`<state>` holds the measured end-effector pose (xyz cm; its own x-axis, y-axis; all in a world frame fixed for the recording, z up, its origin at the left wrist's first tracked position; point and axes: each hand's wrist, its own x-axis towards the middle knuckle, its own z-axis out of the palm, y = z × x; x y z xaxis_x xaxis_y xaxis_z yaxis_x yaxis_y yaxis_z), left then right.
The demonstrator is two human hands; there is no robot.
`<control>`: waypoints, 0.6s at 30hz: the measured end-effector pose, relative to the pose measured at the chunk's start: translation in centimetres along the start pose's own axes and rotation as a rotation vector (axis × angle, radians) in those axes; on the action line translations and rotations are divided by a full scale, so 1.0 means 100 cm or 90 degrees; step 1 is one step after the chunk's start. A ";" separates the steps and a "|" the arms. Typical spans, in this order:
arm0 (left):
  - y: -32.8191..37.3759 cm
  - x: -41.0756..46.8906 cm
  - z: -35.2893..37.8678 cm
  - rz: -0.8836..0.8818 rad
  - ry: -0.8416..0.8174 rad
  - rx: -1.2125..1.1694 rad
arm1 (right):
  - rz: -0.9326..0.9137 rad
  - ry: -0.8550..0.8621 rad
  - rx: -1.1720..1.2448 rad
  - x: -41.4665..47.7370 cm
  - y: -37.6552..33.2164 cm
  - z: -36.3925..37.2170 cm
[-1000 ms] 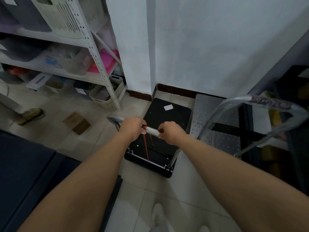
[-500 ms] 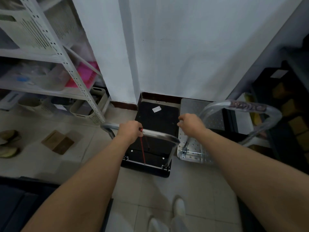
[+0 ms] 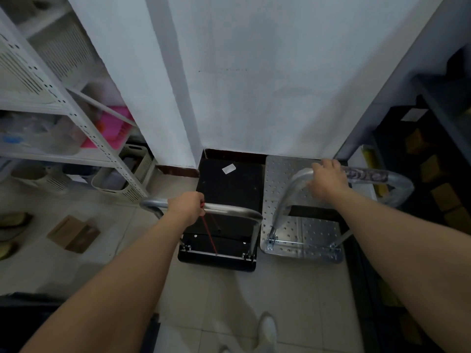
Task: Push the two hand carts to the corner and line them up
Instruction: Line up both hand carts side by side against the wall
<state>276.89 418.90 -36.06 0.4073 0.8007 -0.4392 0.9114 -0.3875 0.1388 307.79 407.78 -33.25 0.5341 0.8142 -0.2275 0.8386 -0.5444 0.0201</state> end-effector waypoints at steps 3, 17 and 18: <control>0.006 0.008 -0.001 -0.009 0.011 -0.001 | 0.001 -0.015 -0.002 0.016 0.014 0.003; 0.054 0.036 0.003 0.078 0.023 -0.055 | -0.030 -0.046 -0.029 0.048 0.041 0.019; 0.056 0.038 0.004 0.080 0.024 -0.061 | -0.032 -0.058 -0.025 0.049 0.042 0.022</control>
<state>283.48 419.58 -37.26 0.5185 0.7663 -0.3793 0.8540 -0.4418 0.2748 313.72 409.01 -36.37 0.4812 0.8174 -0.3168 0.8683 -0.4941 0.0442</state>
